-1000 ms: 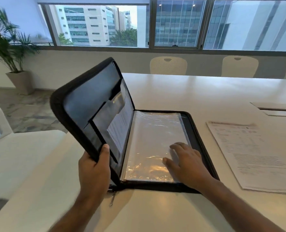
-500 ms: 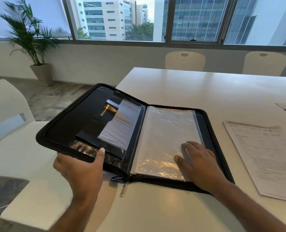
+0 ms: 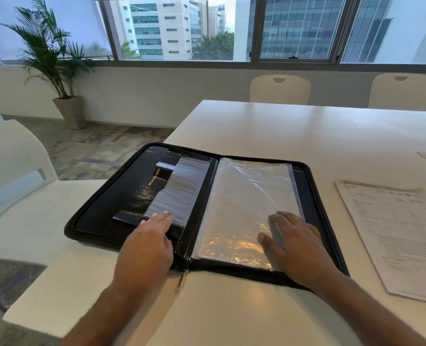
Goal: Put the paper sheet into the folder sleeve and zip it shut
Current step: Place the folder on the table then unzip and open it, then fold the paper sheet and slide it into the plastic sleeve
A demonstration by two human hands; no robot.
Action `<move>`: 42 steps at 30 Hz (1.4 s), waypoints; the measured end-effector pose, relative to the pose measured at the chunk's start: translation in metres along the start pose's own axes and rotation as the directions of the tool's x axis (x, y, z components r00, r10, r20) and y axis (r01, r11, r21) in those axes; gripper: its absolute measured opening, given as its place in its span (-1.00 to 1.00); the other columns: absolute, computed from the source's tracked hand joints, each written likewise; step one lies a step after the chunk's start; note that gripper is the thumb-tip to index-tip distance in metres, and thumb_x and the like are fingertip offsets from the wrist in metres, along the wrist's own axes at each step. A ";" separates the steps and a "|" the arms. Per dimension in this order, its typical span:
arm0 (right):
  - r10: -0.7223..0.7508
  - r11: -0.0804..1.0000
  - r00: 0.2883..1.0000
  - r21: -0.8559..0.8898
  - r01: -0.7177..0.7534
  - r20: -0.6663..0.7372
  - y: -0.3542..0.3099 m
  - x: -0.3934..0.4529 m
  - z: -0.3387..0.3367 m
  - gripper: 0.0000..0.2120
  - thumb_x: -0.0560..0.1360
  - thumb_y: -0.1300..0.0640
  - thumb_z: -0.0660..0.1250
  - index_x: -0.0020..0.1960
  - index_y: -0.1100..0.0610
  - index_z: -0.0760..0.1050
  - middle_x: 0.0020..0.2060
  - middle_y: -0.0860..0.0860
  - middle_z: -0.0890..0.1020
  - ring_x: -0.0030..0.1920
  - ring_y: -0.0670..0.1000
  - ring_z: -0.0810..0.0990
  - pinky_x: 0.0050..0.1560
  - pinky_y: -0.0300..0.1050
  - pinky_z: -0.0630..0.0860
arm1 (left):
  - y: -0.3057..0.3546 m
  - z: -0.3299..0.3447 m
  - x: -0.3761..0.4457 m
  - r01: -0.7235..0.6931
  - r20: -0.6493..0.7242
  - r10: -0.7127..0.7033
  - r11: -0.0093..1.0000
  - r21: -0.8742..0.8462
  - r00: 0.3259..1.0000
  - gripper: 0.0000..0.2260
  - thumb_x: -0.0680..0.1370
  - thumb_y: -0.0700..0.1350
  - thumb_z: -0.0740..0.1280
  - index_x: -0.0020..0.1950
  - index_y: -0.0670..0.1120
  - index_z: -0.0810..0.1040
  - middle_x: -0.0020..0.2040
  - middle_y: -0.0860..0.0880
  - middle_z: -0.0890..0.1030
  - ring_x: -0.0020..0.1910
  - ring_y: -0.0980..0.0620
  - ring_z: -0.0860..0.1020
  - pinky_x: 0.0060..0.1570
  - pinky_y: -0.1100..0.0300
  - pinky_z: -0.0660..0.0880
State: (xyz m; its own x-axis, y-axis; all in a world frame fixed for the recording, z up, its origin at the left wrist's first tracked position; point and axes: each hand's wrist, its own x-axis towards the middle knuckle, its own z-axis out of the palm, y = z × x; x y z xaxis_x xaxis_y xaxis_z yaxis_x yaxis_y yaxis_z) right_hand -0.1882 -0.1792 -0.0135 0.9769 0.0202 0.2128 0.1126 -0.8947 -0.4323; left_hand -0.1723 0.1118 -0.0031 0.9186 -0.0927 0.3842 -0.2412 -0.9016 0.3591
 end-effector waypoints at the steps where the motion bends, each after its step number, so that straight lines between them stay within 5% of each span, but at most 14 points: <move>1: -0.004 1.000 1.000 0.001 0.004 0.003 0.000 0.000 -0.001 -0.47 0.55 -0.27 0.13 0.43 -0.04 0.32 0.44 -0.09 0.36 0.46 -0.07 0.24 0.46 -0.01 0.09 | -0.002 -0.002 0.002 -0.007 0.027 0.006 1.000 0.007 1.000 -0.60 0.57 -0.24 0.25 0.41 -0.06 0.46 0.41 0.03 0.47 0.40 0.12 0.38 0.36 0.29 0.16; 3: -0.012 1.000 1.000 0.006 0.012 0.011 0.001 -0.001 -0.003 -0.47 0.56 -0.26 0.14 0.44 -0.04 0.30 0.46 -0.09 0.34 0.47 -0.07 0.22 0.46 -0.02 0.07 | -0.004 -0.007 0.007 0.022 0.096 -0.023 1.000 0.015 0.995 -0.63 0.57 -0.19 0.25 0.38 0.01 0.50 0.39 0.11 0.48 0.30 0.15 0.48 0.30 0.26 0.33; 5: -0.020 0.999 1.000 0.026 0.019 0.023 0.002 -0.002 -0.006 -0.48 0.56 -0.24 0.16 0.44 -0.04 0.30 0.47 -0.09 0.33 0.48 -0.08 0.20 0.46 -0.03 0.06 | -0.004 -0.011 0.014 0.075 0.172 -0.080 0.996 0.038 0.982 -0.64 0.56 -0.13 0.27 0.35 0.08 0.51 0.33 0.17 0.52 -0.04 0.18 0.61 -0.05 0.34 0.54; 7: -0.017 0.997 0.999 0.078 0.014 0.041 0.004 -0.003 -0.010 -0.48 0.55 -0.23 0.21 0.45 -0.05 0.31 0.47 -0.12 0.32 0.47 -0.10 0.21 0.46 -0.03 0.09 | -0.001 -0.013 0.023 0.093 0.215 -0.109 0.992 0.083 0.971 -0.67 0.55 -0.05 0.29 0.31 0.12 0.53 0.20 0.17 0.61 -0.32 0.23 0.54 -0.38 0.43 0.40; 10: 0.021 0.980 0.999 0.195 -0.026 0.026 0.010 -0.004 -0.019 -0.50 0.53 -0.17 0.29 0.43 -0.08 0.33 0.40 -0.17 0.39 0.34 -0.15 0.35 0.35 -0.13 0.30 | 0.011 -0.014 0.035 0.096 0.202 -0.104 0.994 0.051 0.974 -0.66 0.53 0.06 0.33 0.31 0.12 0.53 0.09 0.13 0.66 -0.35 0.26 0.52 -0.32 0.43 0.43; 13: 0.092 0.968 0.993 0.242 -0.072 -0.069 0.022 -0.004 -0.033 -0.57 0.54 -0.07 0.32 0.38 -0.04 0.39 0.12 -0.27 0.48 0.08 -0.25 0.43 0.13 -0.27 0.35 | 0.036 -0.010 0.046 0.037 0.191 -0.028 0.998 -0.041 0.981 -0.59 0.50 0.12 0.38 0.34 0.12 0.49 0.15 0.12 0.64 -0.50 0.28 0.47 -0.32 0.40 0.46; 16: 0.203 0.953 0.966 0.261 -0.157 -0.160 0.043 -0.005 -0.051 -0.64 0.55 0.03 0.33 0.33 0.00 0.44 0.13 -0.20 0.51 0.14 -0.15 0.45 0.13 -0.25 0.37 | 0.069 0.000 0.054 -0.058 0.229 0.089 0.988 -0.140 0.969 -0.57 0.49 0.13 0.38 0.35 0.13 0.47 0.24 0.14 0.60 -0.08 0.27 0.58 0.02 0.24 0.51; 18: 0.287 0.934 0.936 0.277 -0.227 -0.201 0.060 -0.006 -0.063 -0.66 0.56 0.08 0.33 0.32 0.05 0.46 0.20 -0.09 0.55 0.18 -0.08 0.46 0.19 -0.13 0.39 | 0.093 0.010 0.059 -0.117 0.260 0.169 0.972 -0.204 0.951 -0.57 0.50 0.13 0.38 0.35 0.13 0.47 0.28 0.17 0.56 0.12 0.28 0.48 0.19 0.21 0.39; 25: 0.479 0.877 0.824 0.204 -0.435 -0.301 0.126 -0.014 -0.098 -0.76 0.54 0.20 0.34 0.20 0.18 0.56 0.17 0.12 0.63 0.19 0.12 0.55 0.14 -0.13 0.35 | 0.187 0.045 0.073 -0.186 0.359 0.355 0.885 -0.427 0.863 -0.61 0.48 0.11 0.40 0.28 0.04 0.54 0.11 0.14 0.63 0.01 0.24 0.54 0.06 0.30 0.48; 29: 0.564 0.823 0.763 0.133 -0.553 -0.315 0.159 -0.020 -0.114 -0.76 0.53 0.17 0.35 0.18 0.21 0.56 0.19 0.19 0.61 0.17 0.21 0.56 0.18 0.00 0.42 | 0.232 0.066 0.082 -0.005 0.466 0.294 0.850 -0.527 0.834 -0.64 0.46 0.05 0.45 0.22 -0.01 0.58 -0.04 0.15 0.61 -0.11 0.23 0.56 -0.21 0.42 0.43; 34: 0.675 0.693 0.661 -0.025 -0.720 -0.327 0.186 -0.026 -0.126 -0.63 0.53 0.00 0.32 0.27 0.14 0.50 0.25 0.21 0.53 0.22 0.28 0.49 0.21 0.14 0.39 | 0.274 0.089 0.084 0.272 0.647 0.182 0.799 -0.536 0.741 -0.50 0.44 0.03 0.46 0.32 -0.08 0.46 0.16 -0.01 0.58 0.04 0.06 0.57 -0.10 0.26 0.51; 37: 0.708 0.653 0.638 -0.063 -0.755 -0.304 0.192 -0.028 -0.122 -0.56 0.52 -0.07 0.29 0.33 0.11 0.43 0.25 0.21 0.51 0.26 0.28 0.44 0.25 0.14 0.34 | 0.292 0.095 0.082 0.400 0.743 0.154 0.763 -0.508 0.651 -0.80 0.46 -0.01 0.46 -0.04 0.02 0.46 -0.07 0.10 0.55 -0.13 0.10 0.57 -0.32 0.30 0.49; 39: 0.697 0.651 0.647 -0.105 -0.751 -0.309 0.192 -0.028 -0.118 -0.55 0.52 -0.09 0.29 0.34 0.10 0.42 0.24 0.21 0.51 0.26 0.27 0.43 0.25 0.12 0.33 | 0.300 0.098 0.080 0.478 0.786 0.141 0.724 -0.497 0.602 -0.79 0.47 -0.03 0.46 -0.14 0.03 0.41 -0.11 0.11 0.51 -0.12 0.08 0.55 -0.21 0.23 0.55; 42: 0.671 0.662 0.660 -0.128 -0.739 -0.338 0.194 -0.028 -0.115 -0.58 0.53 -0.09 0.28 0.29 0.11 0.46 0.20 0.22 0.52 0.24 0.27 0.43 0.23 0.12 0.33 | 0.312 0.099 0.078 0.580 0.813 0.130 0.639 -0.506 0.567 -0.78 0.48 -0.06 0.44 -0.05 0.01 0.39 0.15 0.00 0.53 0.01 0.04 0.46 0.07 0.06 0.54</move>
State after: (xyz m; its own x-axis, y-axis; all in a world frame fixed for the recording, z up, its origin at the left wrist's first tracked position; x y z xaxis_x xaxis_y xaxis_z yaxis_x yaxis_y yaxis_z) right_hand -0.2148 -0.4045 -0.0026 0.6585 -0.7381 0.1467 -0.6705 -0.6640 -0.3311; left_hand -0.1445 -0.2183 0.0551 0.7441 -0.5136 -0.4272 0.2198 -0.4156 0.8826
